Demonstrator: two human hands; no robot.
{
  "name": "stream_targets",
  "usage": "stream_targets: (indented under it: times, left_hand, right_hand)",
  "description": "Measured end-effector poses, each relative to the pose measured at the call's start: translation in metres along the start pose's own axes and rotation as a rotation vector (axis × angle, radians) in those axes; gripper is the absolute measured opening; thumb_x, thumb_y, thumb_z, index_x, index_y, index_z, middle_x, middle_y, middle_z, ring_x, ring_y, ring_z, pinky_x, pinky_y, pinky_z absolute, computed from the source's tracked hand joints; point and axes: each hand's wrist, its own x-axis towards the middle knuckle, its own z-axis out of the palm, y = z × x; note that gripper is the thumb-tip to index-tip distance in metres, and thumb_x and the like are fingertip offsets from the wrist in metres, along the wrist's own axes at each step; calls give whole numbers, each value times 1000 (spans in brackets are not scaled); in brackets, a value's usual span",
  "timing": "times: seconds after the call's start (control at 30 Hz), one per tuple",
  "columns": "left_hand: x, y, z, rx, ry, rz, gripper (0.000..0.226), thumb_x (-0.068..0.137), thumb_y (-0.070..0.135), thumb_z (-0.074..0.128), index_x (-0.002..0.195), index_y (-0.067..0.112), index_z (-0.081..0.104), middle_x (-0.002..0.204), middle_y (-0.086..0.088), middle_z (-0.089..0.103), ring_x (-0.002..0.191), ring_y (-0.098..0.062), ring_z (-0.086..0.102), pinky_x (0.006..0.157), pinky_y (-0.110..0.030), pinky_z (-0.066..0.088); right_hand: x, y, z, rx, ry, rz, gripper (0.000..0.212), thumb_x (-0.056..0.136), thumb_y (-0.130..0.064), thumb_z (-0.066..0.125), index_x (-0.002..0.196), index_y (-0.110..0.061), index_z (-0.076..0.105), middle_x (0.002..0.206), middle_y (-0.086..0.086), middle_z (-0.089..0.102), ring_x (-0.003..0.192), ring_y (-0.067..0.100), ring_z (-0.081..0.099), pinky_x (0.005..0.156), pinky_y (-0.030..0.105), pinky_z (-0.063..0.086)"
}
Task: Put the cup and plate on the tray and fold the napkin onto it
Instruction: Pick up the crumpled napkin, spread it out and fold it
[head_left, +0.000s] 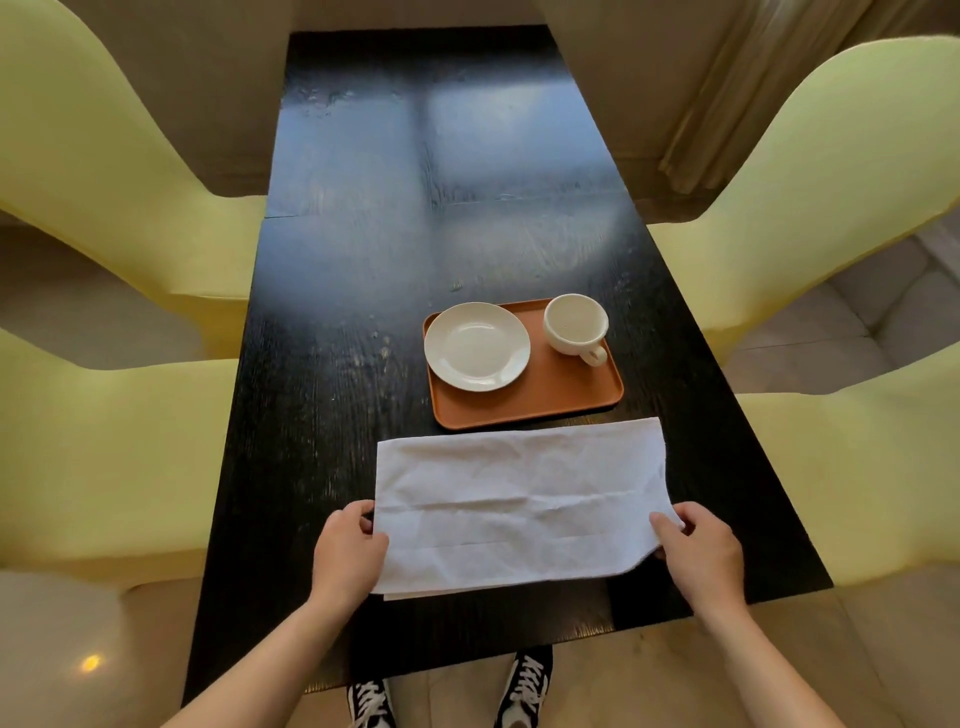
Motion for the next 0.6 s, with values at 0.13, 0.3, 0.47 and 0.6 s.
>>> stream_targets:
  times: [0.13,0.3,0.47,0.6]
  left_hand:
    - [-13,-5,3,38,-13,98,39,94,12,63,133,13,62,114,-2,62,94,-8,56,82,-24,47]
    - [-19,-13,-3,-8,54,101,31,95,15,63,125,14,67,112,2,57,96,-9,56,79,-23,45]
    - [-26,-14,-4,-210,-127,19,19,100,26,56,92,34,71,91,2,74,86,-14,68,80,-34,56]
    - [-22,-18,-5,-599,-118,-253,27,98,24,57,84,12,77,81,-16,74,73,-25,68,74,-42,55]
  right_hand:
    - [-12,-34,14,21,-41,-160,24,96,-23,64,73,-20,64,69,0,67,64,20,65,56,40,54]
    - [-35,-81,47,20,-139,-362,27,94,-20,65,68,-17,63,62,-2,62,61,16,61,49,24,48]
    - [-64,-118,103,17,-313,-532,22,95,-23,66,74,-23,64,69,-12,61,66,8,60,58,16,45]
    - [-83,-131,162,-106,-475,-571,16,96,-25,65,83,-15,68,79,-3,66,73,12,60,68,26,48]
